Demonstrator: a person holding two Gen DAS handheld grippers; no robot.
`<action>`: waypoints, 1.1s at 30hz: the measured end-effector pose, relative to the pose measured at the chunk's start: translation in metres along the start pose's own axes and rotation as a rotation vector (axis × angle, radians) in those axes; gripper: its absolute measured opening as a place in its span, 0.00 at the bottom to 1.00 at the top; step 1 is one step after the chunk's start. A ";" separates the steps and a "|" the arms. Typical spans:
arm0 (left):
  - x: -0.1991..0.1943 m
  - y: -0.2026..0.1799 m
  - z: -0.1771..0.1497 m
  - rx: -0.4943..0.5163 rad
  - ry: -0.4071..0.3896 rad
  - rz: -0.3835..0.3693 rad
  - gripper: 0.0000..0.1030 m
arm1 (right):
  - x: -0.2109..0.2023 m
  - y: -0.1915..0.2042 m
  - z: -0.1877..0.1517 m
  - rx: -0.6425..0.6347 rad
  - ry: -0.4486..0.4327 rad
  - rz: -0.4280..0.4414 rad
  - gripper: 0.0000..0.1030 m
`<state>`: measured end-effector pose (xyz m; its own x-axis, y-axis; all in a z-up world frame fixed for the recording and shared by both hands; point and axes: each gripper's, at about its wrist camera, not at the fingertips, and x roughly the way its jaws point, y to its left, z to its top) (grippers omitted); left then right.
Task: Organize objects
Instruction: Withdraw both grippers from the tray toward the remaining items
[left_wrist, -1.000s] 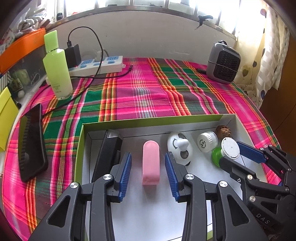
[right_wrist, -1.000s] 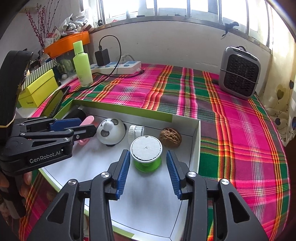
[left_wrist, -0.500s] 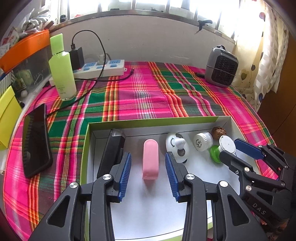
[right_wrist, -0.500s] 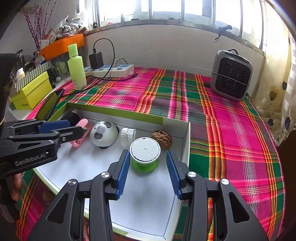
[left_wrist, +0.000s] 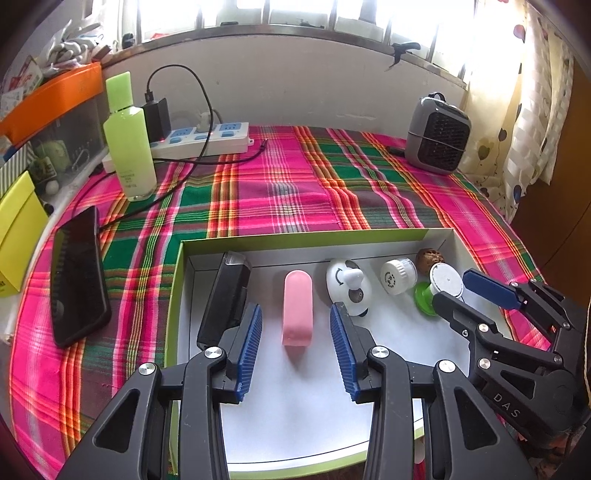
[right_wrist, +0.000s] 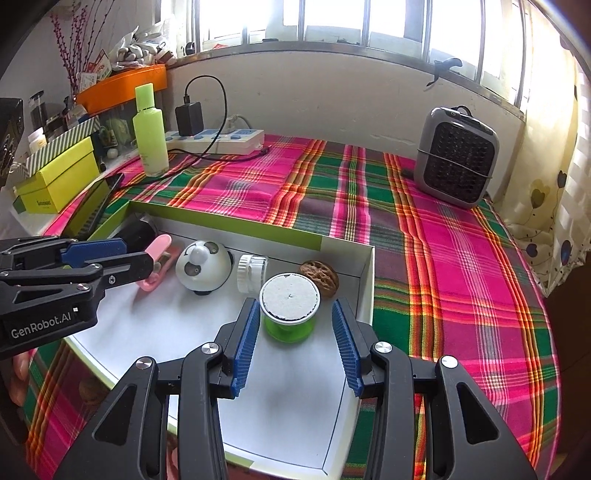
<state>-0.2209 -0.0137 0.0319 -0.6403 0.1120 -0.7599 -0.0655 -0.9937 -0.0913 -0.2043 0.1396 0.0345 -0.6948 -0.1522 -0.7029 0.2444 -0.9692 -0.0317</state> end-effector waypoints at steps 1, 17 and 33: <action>-0.001 0.000 0.000 -0.001 0.000 0.000 0.36 | -0.001 0.001 0.000 0.000 -0.001 0.003 0.41; -0.028 -0.002 -0.013 -0.005 -0.036 -0.001 0.36 | -0.023 0.009 -0.005 0.026 -0.023 0.010 0.41; -0.057 0.000 -0.037 -0.011 -0.067 0.003 0.36 | -0.051 0.018 -0.021 0.068 -0.041 0.035 0.41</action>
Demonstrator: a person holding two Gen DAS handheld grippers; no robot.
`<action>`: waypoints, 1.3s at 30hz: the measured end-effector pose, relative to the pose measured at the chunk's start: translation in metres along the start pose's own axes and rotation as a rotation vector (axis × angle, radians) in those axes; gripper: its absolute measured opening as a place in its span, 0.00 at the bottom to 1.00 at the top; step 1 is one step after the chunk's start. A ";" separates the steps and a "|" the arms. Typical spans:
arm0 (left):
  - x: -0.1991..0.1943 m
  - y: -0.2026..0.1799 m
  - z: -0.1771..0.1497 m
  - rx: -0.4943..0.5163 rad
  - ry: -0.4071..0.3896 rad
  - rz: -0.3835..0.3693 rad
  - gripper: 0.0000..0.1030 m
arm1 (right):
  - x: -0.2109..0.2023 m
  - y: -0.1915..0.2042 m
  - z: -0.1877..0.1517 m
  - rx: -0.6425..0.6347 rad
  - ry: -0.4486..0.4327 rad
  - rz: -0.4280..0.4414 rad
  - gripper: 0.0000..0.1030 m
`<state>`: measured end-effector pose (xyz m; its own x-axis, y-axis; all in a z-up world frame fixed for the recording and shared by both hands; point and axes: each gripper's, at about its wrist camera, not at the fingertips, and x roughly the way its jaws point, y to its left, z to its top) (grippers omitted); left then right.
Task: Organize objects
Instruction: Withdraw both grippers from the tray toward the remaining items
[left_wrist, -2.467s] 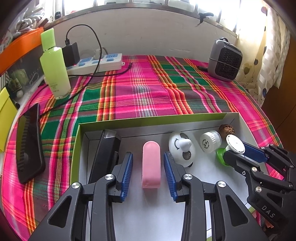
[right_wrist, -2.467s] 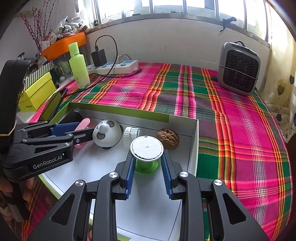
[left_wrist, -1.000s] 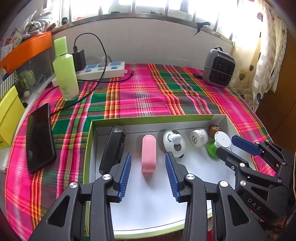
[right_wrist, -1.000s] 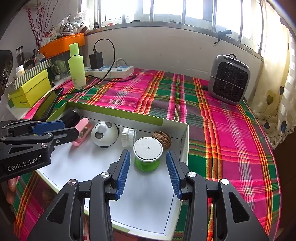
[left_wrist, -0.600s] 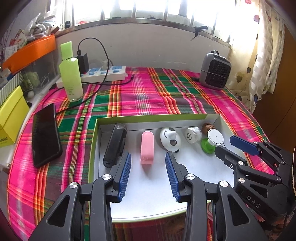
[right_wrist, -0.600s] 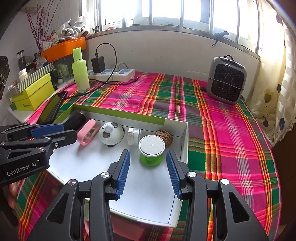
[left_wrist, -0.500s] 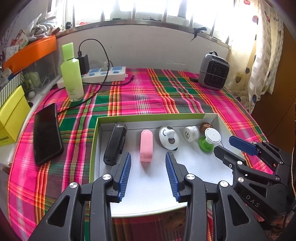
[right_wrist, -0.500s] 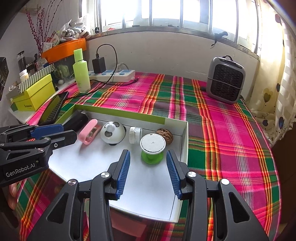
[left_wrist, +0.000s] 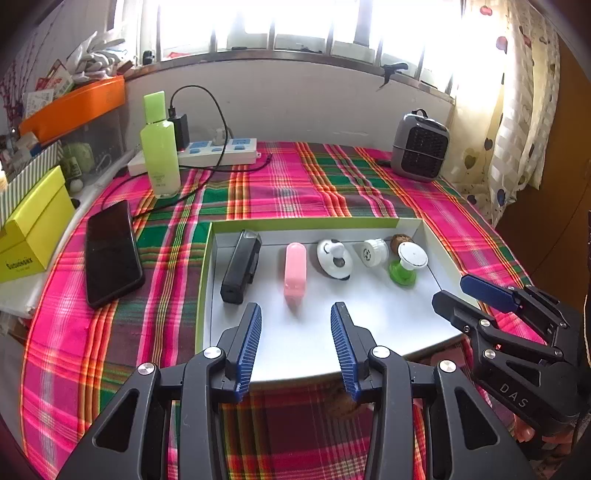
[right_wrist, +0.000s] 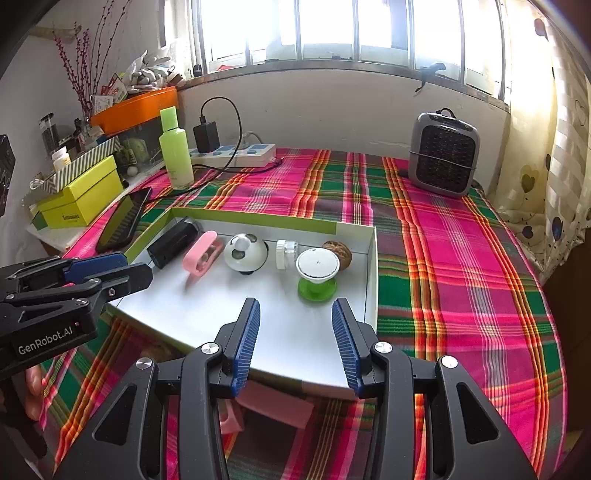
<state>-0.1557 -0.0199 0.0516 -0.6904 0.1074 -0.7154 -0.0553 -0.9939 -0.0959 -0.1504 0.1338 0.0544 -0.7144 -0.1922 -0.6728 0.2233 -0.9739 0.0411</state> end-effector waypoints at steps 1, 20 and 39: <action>-0.001 0.000 -0.002 -0.001 0.001 0.000 0.37 | -0.002 0.001 -0.002 0.001 0.000 0.001 0.41; -0.017 0.016 -0.040 -0.048 0.019 -0.051 0.37 | -0.028 -0.002 -0.027 0.034 -0.011 0.009 0.41; -0.009 0.006 -0.058 -0.032 0.067 -0.119 0.42 | -0.029 -0.015 -0.051 0.071 0.038 0.024 0.41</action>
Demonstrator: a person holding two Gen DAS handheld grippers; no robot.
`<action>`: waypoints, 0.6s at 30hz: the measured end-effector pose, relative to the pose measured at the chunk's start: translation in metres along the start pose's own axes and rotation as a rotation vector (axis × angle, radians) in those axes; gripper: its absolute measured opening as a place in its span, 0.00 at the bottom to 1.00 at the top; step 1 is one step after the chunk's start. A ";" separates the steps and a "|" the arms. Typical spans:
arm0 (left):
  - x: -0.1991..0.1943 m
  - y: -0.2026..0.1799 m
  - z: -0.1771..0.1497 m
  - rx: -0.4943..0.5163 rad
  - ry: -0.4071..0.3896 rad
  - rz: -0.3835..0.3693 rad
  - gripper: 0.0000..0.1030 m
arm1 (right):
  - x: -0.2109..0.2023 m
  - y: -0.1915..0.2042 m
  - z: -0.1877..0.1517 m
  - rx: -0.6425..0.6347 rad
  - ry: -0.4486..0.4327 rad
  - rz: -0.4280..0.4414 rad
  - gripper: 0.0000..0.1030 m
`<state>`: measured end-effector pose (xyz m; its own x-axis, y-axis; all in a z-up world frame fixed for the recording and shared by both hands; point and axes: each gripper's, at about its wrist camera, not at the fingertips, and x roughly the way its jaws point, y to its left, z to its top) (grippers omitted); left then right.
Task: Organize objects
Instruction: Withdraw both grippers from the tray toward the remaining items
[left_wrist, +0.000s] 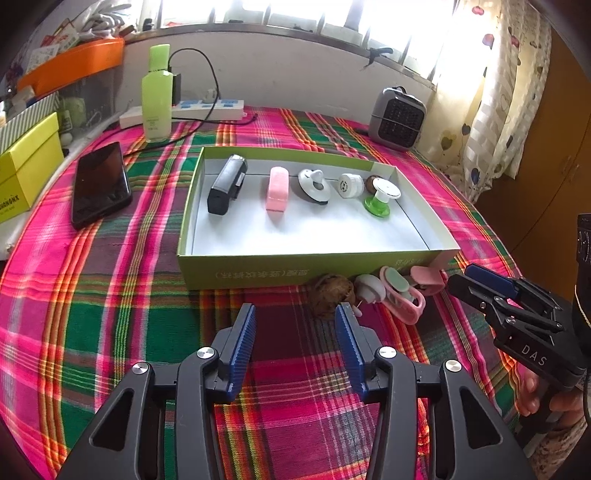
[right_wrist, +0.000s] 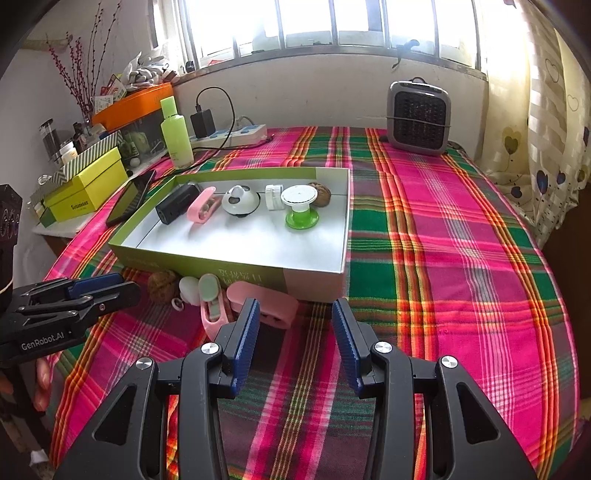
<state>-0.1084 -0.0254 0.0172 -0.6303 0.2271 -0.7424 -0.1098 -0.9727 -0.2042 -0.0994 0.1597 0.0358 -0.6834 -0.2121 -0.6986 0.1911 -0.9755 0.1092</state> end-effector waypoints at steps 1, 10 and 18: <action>0.002 -0.001 0.000 0.002 0.004 -0.001 0.42 | 0.001 0.000 0.000 0.001 0.004 0.006 0.41; 0.013 -0.011 0.003 0.029 0.025 -0.006 0.42 | 0.011 0.001 0.001 -0.010 0.033 0.029 0.41; 0.020 -0.012 0.003 0.025 0.041 -0.011 0.43 | 0.019 0.001 0.006 -0.019 0.056 0.082 0.41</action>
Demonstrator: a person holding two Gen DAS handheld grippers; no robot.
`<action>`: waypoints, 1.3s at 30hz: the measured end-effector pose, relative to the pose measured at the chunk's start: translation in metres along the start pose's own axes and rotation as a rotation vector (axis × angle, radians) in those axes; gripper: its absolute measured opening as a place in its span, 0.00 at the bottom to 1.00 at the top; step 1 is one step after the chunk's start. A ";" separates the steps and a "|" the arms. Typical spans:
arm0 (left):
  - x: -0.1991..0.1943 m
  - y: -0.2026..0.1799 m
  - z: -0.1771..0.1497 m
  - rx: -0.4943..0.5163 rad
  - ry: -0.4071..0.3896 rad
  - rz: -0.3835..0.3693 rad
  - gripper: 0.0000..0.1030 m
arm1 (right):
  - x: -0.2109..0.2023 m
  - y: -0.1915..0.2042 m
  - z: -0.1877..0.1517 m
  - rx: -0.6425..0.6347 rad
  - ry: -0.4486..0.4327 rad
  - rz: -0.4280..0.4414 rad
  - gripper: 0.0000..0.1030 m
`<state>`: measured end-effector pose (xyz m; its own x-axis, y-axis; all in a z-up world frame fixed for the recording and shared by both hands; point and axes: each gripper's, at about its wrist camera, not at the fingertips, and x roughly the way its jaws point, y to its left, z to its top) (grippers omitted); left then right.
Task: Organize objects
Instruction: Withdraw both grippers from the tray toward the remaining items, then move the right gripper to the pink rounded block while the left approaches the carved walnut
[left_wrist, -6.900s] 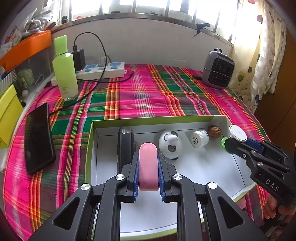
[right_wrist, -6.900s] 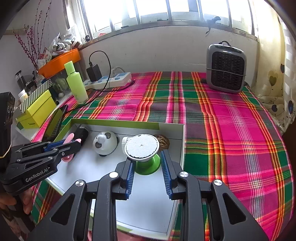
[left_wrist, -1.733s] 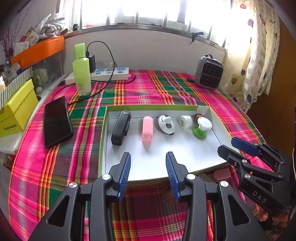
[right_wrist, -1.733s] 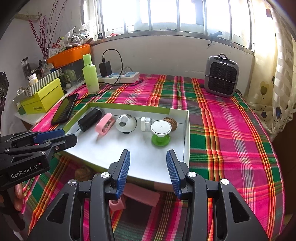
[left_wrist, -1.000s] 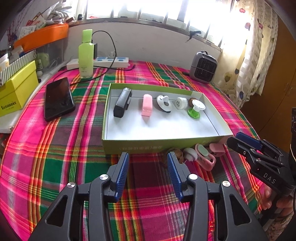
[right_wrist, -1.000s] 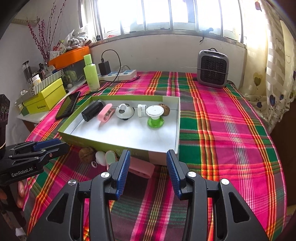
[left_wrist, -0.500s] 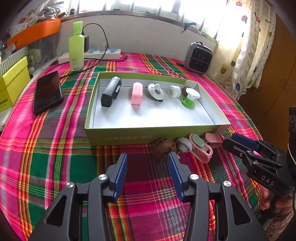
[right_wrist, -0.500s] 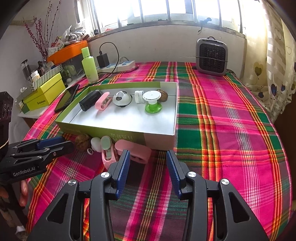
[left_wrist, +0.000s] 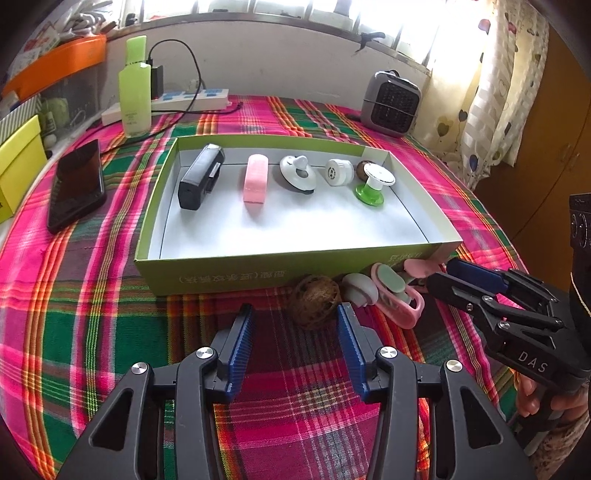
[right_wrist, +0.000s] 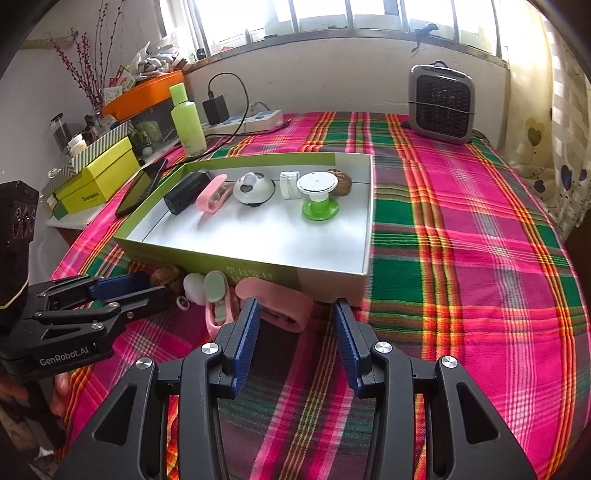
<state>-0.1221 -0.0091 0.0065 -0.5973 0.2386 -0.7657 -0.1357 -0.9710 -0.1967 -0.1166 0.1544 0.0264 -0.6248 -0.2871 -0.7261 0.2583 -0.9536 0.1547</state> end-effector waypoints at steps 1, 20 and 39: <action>0.000 0.000 0.000 0.001 0.000 -0.001 0.43 | 0.001 0.001 0.000 -0.003 0.005 0.011 0.41; -0.003 0.011 0.001 -0.029 -0.008 0.000 0.43 | -0.004 0.017 -0.009 -0.081 0.032 0.062 0.41; -0.002 0.012 0.002 -0.028 -0.010 0.001 0.43 | 0.015 0.021 -0.001 -0.176 0.080 0.077 0.41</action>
<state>-0.1237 -0.0214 0.0068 -0.6051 0.2375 -0.7599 -0.1131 -0.9704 -0.2132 -0.1201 0.1302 0.0180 -0.5395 -0.3439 -0.7685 0.4323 -0.8964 0.0977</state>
